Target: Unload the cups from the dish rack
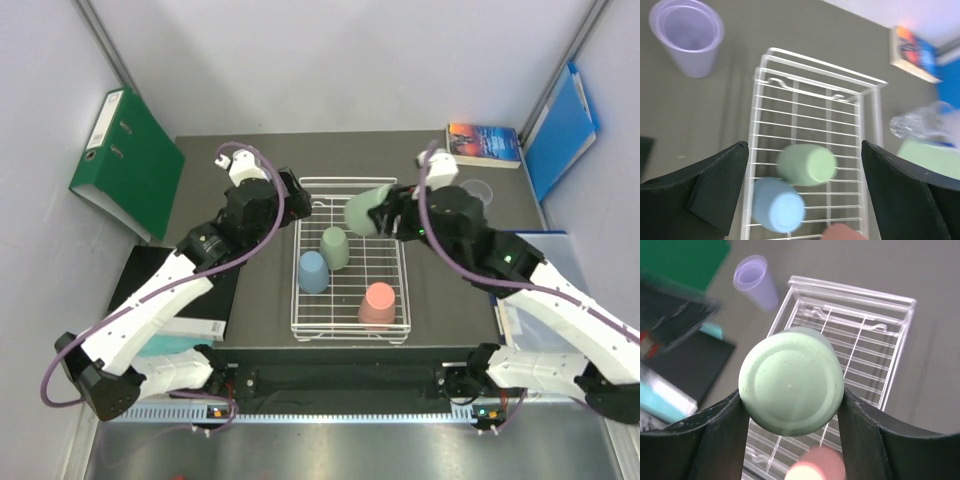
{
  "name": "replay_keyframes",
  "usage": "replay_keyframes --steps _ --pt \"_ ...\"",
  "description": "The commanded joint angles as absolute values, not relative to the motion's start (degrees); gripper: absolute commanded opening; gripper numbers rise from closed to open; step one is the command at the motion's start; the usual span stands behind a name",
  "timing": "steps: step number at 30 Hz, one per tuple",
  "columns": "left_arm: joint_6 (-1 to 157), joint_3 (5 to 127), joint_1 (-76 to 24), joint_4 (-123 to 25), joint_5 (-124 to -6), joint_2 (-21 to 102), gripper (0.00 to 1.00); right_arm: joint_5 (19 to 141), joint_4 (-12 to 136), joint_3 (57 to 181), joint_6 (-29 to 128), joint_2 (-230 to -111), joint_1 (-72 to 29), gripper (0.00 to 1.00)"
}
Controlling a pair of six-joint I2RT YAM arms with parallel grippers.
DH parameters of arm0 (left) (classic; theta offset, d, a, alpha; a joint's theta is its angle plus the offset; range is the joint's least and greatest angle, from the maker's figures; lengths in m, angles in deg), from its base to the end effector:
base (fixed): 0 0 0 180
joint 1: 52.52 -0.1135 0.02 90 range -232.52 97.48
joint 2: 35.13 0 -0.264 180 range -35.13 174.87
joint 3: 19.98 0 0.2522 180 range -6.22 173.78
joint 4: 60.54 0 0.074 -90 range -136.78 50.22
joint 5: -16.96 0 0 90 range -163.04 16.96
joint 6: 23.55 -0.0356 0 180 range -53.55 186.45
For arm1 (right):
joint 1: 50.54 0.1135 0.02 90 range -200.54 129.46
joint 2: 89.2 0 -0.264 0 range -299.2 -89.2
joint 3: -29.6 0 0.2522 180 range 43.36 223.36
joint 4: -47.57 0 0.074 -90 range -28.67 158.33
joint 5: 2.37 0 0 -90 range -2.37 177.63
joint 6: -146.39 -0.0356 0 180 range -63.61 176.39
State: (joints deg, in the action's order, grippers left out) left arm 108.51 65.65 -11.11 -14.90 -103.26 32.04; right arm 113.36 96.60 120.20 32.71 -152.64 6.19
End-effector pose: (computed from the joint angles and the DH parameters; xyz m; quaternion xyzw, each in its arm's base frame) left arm 0.1993 -0.1519 0.3888 -0.1405 0.8232 -0.1689 0.5236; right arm 0.1362 0.1795 0.4253 -0.1101 0.8097 0.2116 0.5361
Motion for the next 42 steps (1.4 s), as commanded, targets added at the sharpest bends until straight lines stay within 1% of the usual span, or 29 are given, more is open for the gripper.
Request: replay_keyframes --steps 1,2,3,4,6,7,9,10,11,13,14,17,24,28,32,33,35,36,39,40,42 --pt "107.23 60.24 -11.56 -32.34 -92.83 24.91 0.99 98.67 80.37 108.33 23.73 -143.37 -8.47 0.0" --pt "107.41 59.09 -11.65 -35.07 -91.69 23.68 0.99 94.96 77.01 106.22 22.05 -142.47 -11.31 0.0" --pt "107.76 58.04 -12.52 -40.14 -87.76 21.4 0.99 90.66 73.93 102.37 20.29 -141.85 -16.91 0.0" --pt "108.46 55.76 -13.14 -43.58 -85.46 20.51 0.99 81.91 67.12 100.77 16.01 -141.41 -19.49 0.0" --pt "110.73 54.43 -16.2 -49.99 -78.88 20.06 0.99 74.13 59.0 95.78 8.37 -141.58 -25.54 0.0" --pt "114.23 54.86 -17.61 -50.82 -70.93 20.84 0.99 67.83 49.91 94.18 5.62 -142.19 -27.06 0.0" --pt "118.55 55.56 -21.38 -53.01 -64.11 23.56 0.99 63.83 41.95 91.02 -1.48 -143.34 -29.87 0.0" --pt "123.09 55.04 -22.45 -56.76 -57.29 24.53 0.99 61.02 38.69 90.39 -3.53 -144.56 -30.49 0.0" --pt "125.4 54.43 -23.33 -59.93 -54.61 25.41 0.99 59.86 32.57 89.77 -5.29 -145.27 -30.85 0.0" --pt "131.45 52.32 -24.92 -68.44 -49.77 27.79 0.99 57.67 28.31 88.98 -9.08 -147.2 -31.46 0.0" --pt "132.8 51.97 -25.18 -70.23 -46.53 28.58 0.99 57.13 26.02 88.97 -9.78 -147.64 -31.47 0.0" --pt "135.62 52.05 -25.45 -74.1 -42.74 31.48 0.99 55.99 24.34 89.06 -10.93 -148.96 -31.47 0.0" --pt "139.83 52.05 -25.53 -80.09 -39.73 35.53 0.97 53.88 22.22 89.33 -11.63 -150.72 -31.47 0.0" --pt "142.21 51.7 -25.53 -83.78 -39.03 36.76 0.93 52.38 21.26 89.59 -12.07 -152.56 -31.47 0.0" --pt "145.37 51.08 -25.45 -89.4 -37.37 39.04 0.81 51.15 21.26 89.77 -12.07 -153.8 -31.55 0.0" --pt "146.6 51.0 -25.53 -91.41 -36.75 39.39 0.74 50.72 21.17 89.59 -11.99 -154.15 -31.47 0.0" --pt "148.1 50.82 -25.36 -93.79 -35.08 40.71 0.69 50.71 21.43 89.59 -11.55 -154.24 -31.38 0.0" --pt "149.49 50.56 -25.27 -94.76 -34.64 41.15 0.61 50.54 21.78 89.68 -11.28 -154.41 -31.38 0.0" --pt "151.0 49.77 -25.27 -97.58 -34.02 42.03 0.5 49.49 22.04 90.11 -11.28 -155.46 -31.38 0.0" --pt "151.09 49.85 -25.1 -97.67 -33.76 42.12 0.4 48.96 22.31 90.46 -11.37 -155.73 -31.29 0.0" --pt "151.0 50.12 -25.01 -97.58 -32.71 42.56 0.26 47.21 23.27 91.61 -10.06 -156.87 -30.68 0.0"
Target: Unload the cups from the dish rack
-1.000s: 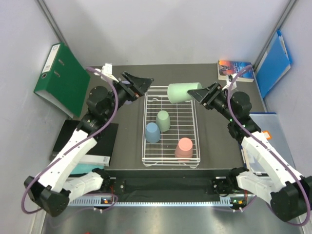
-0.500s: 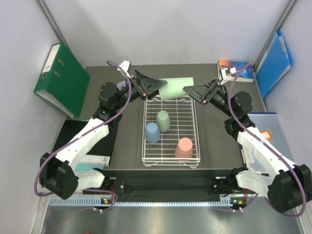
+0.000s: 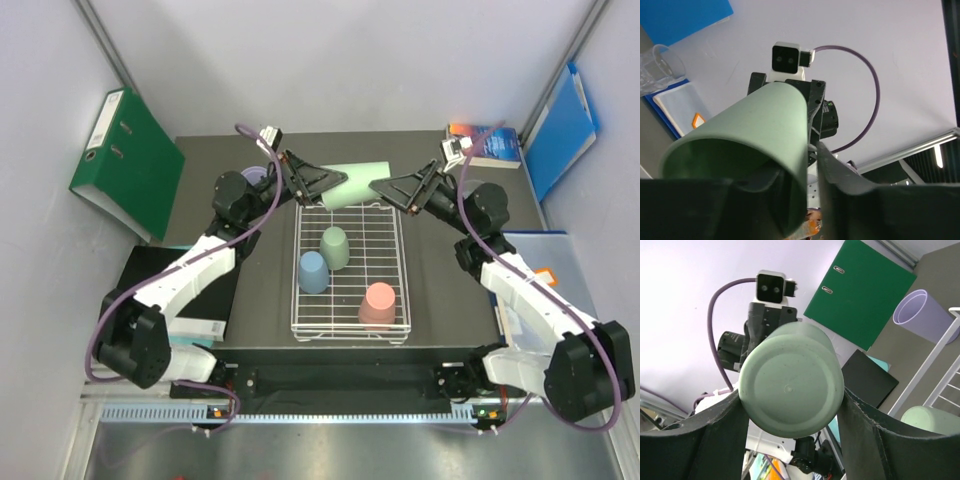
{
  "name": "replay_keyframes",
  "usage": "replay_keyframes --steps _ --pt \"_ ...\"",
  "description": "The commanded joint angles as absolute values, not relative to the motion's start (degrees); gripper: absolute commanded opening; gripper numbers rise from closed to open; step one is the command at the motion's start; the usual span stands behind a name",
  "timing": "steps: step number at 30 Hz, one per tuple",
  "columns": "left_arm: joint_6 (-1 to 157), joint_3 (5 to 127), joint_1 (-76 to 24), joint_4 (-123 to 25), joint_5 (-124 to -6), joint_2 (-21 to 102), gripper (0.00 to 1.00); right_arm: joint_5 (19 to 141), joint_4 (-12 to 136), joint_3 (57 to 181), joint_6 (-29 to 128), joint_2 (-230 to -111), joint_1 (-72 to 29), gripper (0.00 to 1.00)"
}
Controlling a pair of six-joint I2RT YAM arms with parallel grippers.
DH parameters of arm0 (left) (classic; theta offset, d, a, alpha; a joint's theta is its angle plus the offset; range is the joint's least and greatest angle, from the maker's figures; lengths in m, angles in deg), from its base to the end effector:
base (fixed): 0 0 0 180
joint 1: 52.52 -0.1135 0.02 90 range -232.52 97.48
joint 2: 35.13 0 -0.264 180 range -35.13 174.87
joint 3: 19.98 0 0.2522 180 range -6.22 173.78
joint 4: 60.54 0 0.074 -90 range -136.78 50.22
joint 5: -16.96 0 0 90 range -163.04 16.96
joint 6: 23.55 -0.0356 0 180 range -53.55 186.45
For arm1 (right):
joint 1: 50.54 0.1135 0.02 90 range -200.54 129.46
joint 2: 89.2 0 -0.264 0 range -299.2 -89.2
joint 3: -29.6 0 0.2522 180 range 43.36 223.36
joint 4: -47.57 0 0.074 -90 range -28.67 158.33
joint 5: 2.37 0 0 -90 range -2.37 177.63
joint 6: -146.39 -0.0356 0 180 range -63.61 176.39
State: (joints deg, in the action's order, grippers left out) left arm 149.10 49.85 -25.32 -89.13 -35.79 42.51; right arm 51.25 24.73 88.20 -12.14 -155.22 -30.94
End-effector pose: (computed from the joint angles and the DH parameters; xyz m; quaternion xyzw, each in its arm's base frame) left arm 0.2650 -0.1604 0.3734 -0.0177 0.5987 -0.7425 0.2997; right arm 0.2395 0.1077 0.3494 0.0123 0.6267 0.6616 0.4116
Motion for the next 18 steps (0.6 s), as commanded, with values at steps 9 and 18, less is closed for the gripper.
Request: replay_keyframes --steps 9,18 --pt "126.95 60.47 -25.53 -55.6 -40.05 37.64 0.0 57.78 50.83 99.16 7.77 -152.05 -29.53 0.8" --pt "109.7 76.12 -25.8 -10.26 -77.84 36.67 0.0 85.12 81.53 107.87 22.72 -148.53 -29.0 1.0"
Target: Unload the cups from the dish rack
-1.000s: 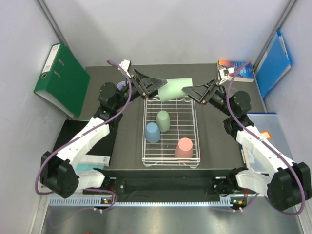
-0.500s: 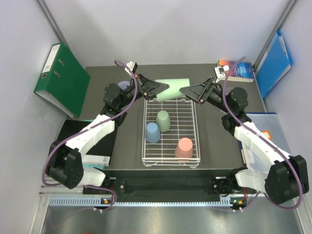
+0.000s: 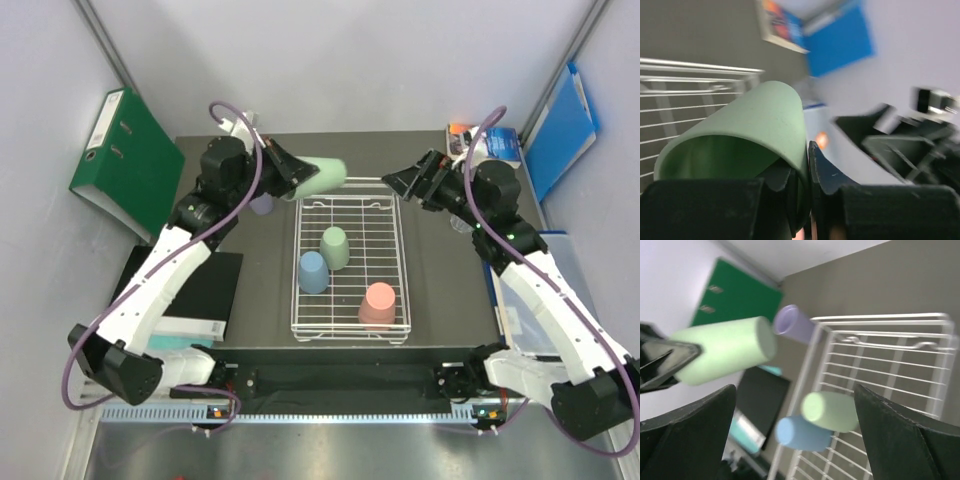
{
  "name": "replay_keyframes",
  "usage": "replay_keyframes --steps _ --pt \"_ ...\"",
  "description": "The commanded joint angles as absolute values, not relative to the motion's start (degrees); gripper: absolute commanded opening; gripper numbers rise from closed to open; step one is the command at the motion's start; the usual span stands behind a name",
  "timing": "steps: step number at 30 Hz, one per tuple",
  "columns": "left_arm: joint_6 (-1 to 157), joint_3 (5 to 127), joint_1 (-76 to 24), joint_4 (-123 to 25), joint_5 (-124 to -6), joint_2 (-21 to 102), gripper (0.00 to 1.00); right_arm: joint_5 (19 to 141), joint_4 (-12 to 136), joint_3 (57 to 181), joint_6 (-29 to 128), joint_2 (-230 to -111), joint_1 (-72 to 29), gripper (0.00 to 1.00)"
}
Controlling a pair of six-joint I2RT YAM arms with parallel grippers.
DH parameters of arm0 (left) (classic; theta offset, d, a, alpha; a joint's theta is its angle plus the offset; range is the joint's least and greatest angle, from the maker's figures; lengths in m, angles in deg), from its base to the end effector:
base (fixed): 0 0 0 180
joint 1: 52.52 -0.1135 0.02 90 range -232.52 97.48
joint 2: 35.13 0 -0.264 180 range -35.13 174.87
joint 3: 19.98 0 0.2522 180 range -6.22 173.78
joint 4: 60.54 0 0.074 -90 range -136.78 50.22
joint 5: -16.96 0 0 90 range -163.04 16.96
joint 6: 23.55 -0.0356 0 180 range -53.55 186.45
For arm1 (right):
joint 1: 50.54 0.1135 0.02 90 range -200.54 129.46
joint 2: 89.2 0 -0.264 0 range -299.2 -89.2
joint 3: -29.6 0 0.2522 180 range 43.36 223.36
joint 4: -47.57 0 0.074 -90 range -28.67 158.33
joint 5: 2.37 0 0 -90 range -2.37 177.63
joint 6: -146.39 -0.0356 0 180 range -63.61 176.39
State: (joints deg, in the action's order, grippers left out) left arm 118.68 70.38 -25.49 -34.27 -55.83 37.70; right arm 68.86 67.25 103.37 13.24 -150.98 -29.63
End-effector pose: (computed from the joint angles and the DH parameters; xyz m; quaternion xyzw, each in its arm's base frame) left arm 0.2529 -0.1409 0.4253 -0.0686 0.7536 -0.4981 0.4234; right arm 0.2281 0.0994 0.3841 0.0380 0.7496 0.4484 0.4853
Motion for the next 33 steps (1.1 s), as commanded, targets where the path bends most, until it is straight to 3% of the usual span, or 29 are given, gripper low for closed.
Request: replay_keyframes --steps 1,5,9,19,33 --pt "109.52 77.7 -25.88 -2.65 -85.8 38.5 0.0 86.82 83.29 109.35 23.25 -148.88 -28.92 1.0" --pt "106.37 87.44 -25.8 13.99 -97.62 45.8 0.0 93.51 94.53 115.5 27.38 -153.7 -28.57 1.0" --pt "103.81 87.21 -25.89 16.06 -100.99 47.92 0.0 97.73 101.06 118.59 28.62 -158.02 -27.6 1.0" --pt "101.17 83.52 -26.32 14.32 -92.56 61.45 0.0 96.42 100.62 117.28 28.88 -157.58 -26.45 1.0" --pt "100.03 82.55 -30.02 8.68 -84.82 69.8 0.0 96.07 100.36 114.02 29.94 -156.61 -25.84 1.0"
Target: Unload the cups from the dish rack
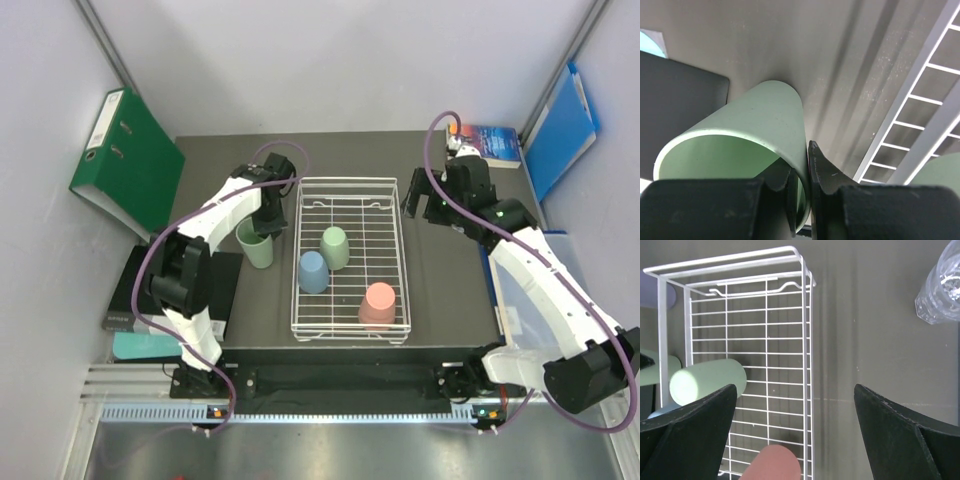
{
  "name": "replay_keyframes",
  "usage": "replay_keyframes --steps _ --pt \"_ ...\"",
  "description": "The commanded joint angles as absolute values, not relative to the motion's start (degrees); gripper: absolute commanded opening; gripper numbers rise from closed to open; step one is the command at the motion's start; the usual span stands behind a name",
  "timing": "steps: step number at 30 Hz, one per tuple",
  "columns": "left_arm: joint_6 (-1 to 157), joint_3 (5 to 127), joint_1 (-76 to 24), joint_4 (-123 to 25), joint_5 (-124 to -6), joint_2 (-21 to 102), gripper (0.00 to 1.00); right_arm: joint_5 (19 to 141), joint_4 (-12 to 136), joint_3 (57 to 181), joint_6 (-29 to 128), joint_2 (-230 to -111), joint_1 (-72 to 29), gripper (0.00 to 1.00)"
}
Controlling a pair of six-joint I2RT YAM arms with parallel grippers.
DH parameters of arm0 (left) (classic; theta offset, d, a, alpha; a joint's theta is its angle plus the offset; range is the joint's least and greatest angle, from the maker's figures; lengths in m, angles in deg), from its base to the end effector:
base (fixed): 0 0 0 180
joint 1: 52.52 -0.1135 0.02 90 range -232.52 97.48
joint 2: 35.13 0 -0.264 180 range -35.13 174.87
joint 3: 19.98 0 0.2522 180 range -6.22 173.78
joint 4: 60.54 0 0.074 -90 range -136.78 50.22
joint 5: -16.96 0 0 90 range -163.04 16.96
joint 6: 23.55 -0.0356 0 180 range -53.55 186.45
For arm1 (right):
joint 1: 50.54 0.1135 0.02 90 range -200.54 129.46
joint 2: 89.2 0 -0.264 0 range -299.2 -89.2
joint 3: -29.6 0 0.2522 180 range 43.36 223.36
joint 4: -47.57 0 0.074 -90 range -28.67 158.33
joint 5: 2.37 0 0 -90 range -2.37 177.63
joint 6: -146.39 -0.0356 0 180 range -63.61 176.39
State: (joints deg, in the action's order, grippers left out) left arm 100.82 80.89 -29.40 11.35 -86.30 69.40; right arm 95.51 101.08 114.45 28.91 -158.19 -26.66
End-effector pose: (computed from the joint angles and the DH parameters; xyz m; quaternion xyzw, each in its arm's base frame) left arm 0.3389 -0.1358 0.2477 -0.1110 0.9793 0.0403 0.1646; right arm 0.2347 0.0985 0.3621 0.0584 0.8939 0.1351 0.4233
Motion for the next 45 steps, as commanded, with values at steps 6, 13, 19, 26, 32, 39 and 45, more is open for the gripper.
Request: replay_keyframes --steps 6,13,19,26,32,39,45 --pt "99.67 82.55 -30.1 8.41 -84.21 69.64 0.25 94.83 100.01 113.5 30.2 -157.49 -25.58 1.0" --pt "98.8 86.84 -30.02 11.13 -84.91 66.47 0.56 95.18 99.57 114.02 30.03 -157.93 -24.96 0.99" --pt "97.66 99.3 -30.02 16.67 -86.75 64.36 0.63 94.92 99.3 115.95 31.51 -159.51 -21.54 1.0" --pt "100.02 99.18 -29.93 10.28 -87.28 54.8 0.64 98.43 99.83 120.96 32.66 -168.81 -5.83 1.0" --pt "102.49 82.91 -29.84 -3.36 -88.25 40.99 0.65 99.22 98.25 123.95 31.87 -174.35 -1.06 1.0" --pt "102.75 76.05 -29.75 -5.03 -87.9 34.84 0.65 100.72 97.63 128.08 32.13 -178.85 -0.44 1.0" --pt "102.13 74.2 -29.75 -5.3 -87.72 33.95 0.66 99.93 97.19 130.89 32.49 -183.41 -0.35 0.99"
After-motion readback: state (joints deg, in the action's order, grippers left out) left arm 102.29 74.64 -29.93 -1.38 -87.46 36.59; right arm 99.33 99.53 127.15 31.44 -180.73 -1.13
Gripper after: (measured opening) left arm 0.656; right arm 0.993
